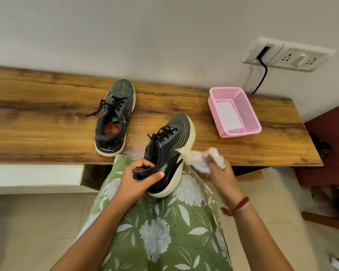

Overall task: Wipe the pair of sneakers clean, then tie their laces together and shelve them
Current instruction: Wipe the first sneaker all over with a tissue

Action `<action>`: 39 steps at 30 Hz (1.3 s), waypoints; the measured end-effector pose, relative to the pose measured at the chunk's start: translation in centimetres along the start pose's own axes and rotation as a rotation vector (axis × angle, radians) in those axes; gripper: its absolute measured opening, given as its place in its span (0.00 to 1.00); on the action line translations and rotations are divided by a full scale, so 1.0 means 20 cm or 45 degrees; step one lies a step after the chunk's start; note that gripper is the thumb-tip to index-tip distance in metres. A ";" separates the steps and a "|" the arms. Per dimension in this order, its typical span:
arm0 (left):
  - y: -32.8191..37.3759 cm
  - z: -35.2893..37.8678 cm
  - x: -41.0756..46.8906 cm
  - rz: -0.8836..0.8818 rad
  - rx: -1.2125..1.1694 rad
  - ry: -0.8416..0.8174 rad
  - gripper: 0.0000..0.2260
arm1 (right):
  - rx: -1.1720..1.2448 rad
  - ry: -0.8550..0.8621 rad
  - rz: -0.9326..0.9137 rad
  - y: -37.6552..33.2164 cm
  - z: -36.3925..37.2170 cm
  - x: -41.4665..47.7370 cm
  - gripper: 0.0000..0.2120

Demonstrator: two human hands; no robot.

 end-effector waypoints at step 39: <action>-0.05 -0.05 0.05 -0.116 -0.544 0.092 0.26 | -1.199 -0.112 -0.601 -0.22 0.29 0.10 0.16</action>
Point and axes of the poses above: each hand's wrist, its own x-axis towards the middle knuckle, its own z-axis out of the palm, y = z × x, the point moved 10 cm from there along x, towards the middle knuckle, and after that the axes turned 12 degrees about -z, right-handed, at the moved point
